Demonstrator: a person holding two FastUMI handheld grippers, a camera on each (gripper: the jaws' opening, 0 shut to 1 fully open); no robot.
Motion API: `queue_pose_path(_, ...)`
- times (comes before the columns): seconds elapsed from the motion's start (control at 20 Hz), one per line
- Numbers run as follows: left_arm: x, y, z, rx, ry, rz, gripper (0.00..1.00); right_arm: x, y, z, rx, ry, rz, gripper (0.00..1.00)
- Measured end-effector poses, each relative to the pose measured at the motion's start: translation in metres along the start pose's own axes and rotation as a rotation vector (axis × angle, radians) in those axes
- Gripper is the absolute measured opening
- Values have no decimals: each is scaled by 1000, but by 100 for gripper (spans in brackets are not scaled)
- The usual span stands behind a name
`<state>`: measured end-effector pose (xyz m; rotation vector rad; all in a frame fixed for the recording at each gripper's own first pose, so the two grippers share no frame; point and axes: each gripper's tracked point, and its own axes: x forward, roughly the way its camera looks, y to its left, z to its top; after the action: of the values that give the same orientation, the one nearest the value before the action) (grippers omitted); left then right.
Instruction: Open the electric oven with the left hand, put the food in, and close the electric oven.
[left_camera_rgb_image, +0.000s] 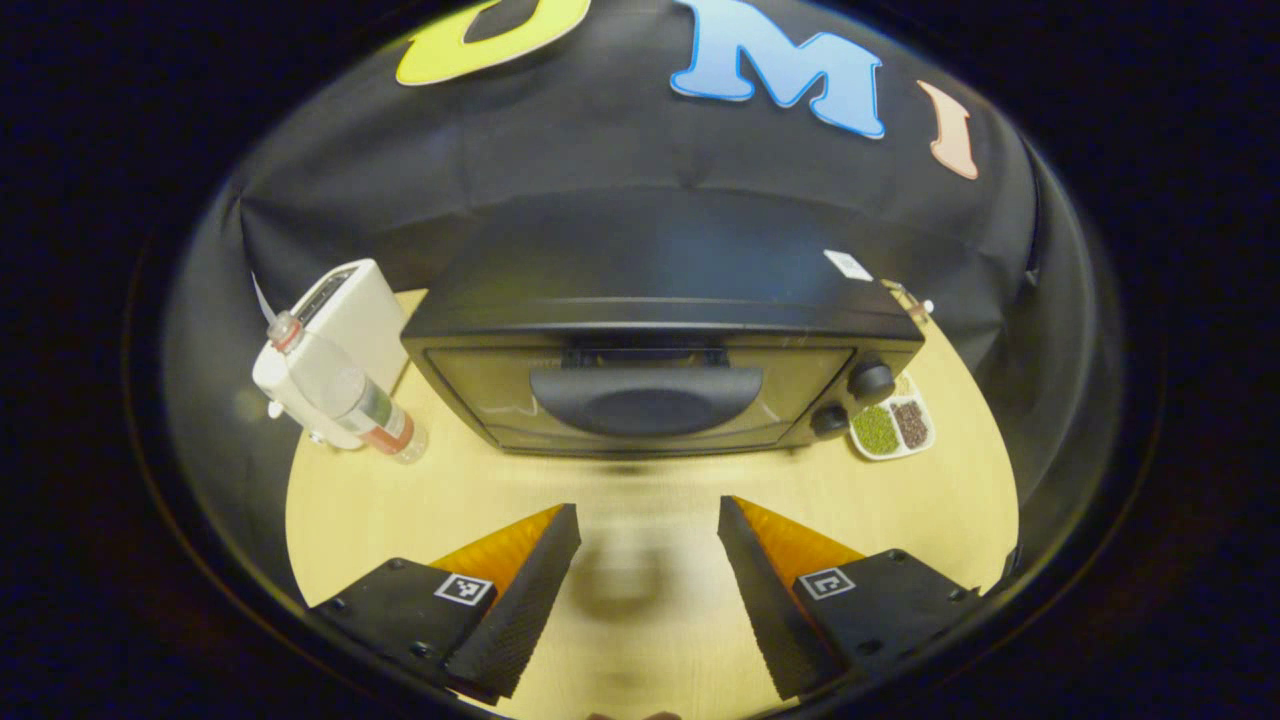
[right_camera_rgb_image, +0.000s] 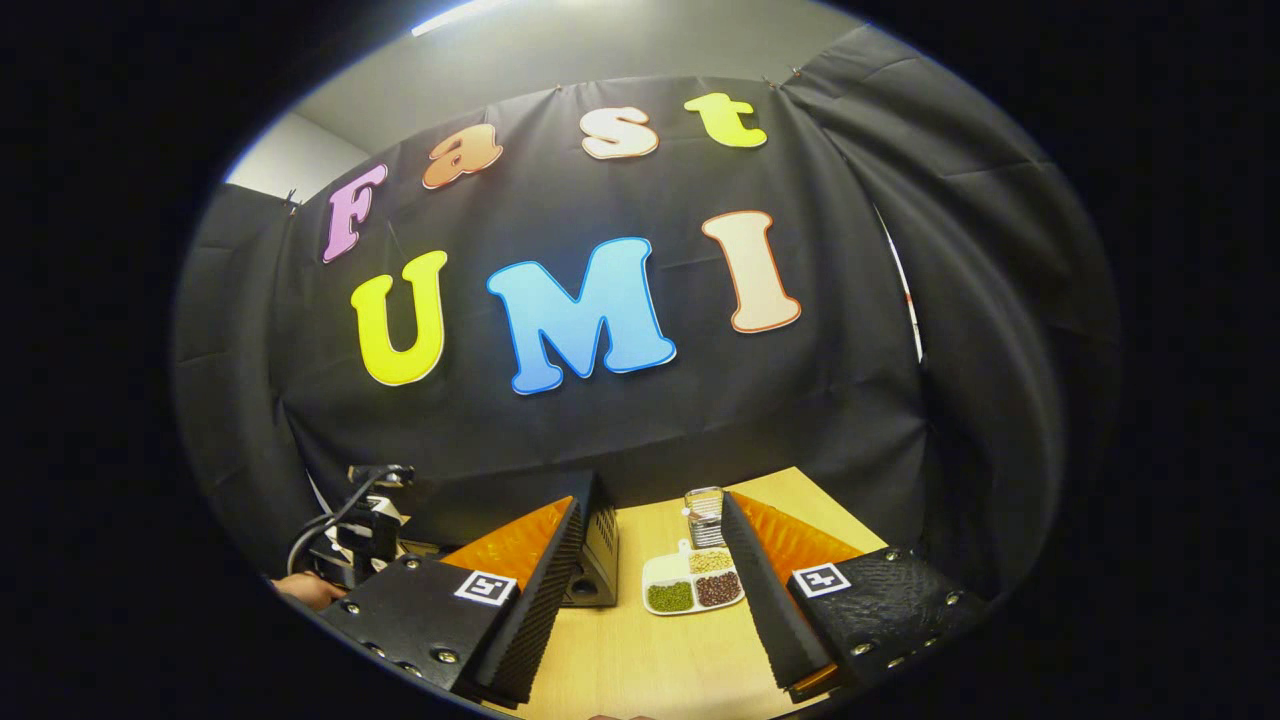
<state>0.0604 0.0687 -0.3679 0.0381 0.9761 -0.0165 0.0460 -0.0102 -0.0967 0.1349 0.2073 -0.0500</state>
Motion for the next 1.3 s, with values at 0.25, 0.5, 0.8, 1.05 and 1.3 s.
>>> queue_pose_path(0.25,-88,-19,90,-13,-389,-6,95,0,0,30,-53,-37,39,85)
queue_pose_path(0.5,-225,-35,157,-30,-729,23,95,-1,21,87,-114,-115,98,85)
queue_pose_path(0.8,-333,-58,181,10,-914,-12,98,-10,70,113,-119,-152,176,85)
queue_pose_path(1.05,-340,-54,180,19,-929,-40,98,-19,89,106,-125,-141,172,85)
queue_pose_path(1.3,-334,-24,179,4,-918,-72,98,-22,99,103,-122,-142,125,85)
